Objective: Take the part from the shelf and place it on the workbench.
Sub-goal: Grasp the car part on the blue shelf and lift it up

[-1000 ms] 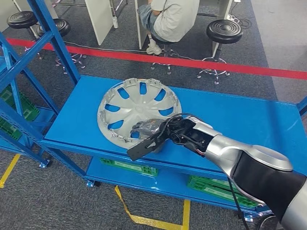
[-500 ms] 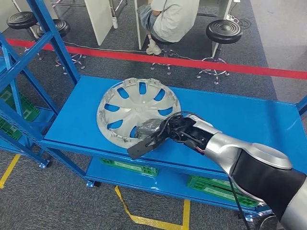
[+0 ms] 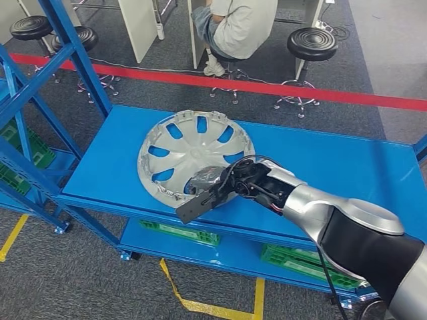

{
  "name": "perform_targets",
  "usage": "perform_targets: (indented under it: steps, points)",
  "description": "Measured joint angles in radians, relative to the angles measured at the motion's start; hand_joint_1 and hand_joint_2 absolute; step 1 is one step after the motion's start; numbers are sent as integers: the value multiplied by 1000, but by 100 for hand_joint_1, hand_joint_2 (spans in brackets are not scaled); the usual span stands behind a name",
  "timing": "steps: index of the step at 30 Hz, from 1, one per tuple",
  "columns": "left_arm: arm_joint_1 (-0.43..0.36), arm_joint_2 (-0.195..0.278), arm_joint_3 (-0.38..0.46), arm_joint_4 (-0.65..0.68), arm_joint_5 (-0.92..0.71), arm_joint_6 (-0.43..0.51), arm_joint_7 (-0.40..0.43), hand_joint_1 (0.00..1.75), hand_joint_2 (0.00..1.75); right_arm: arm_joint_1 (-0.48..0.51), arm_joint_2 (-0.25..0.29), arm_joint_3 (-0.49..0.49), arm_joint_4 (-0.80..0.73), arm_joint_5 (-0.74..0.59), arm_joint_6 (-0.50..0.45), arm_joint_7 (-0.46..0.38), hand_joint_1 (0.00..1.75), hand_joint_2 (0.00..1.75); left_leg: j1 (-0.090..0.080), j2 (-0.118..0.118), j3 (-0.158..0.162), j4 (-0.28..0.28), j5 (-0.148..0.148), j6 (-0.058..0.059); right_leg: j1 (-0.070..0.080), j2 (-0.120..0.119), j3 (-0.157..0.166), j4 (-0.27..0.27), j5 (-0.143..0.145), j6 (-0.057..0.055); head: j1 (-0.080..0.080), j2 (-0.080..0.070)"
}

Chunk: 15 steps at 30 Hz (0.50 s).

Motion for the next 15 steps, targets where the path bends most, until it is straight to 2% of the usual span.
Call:
perform_targets:
  steps: [15]
  points:
    - [-3,-2,0,0,8,2,0,0,0,0,1,4,9,-18,15,3,175,175,0,0,0,0,0,0,0,0,0,0,0,0,0,0]
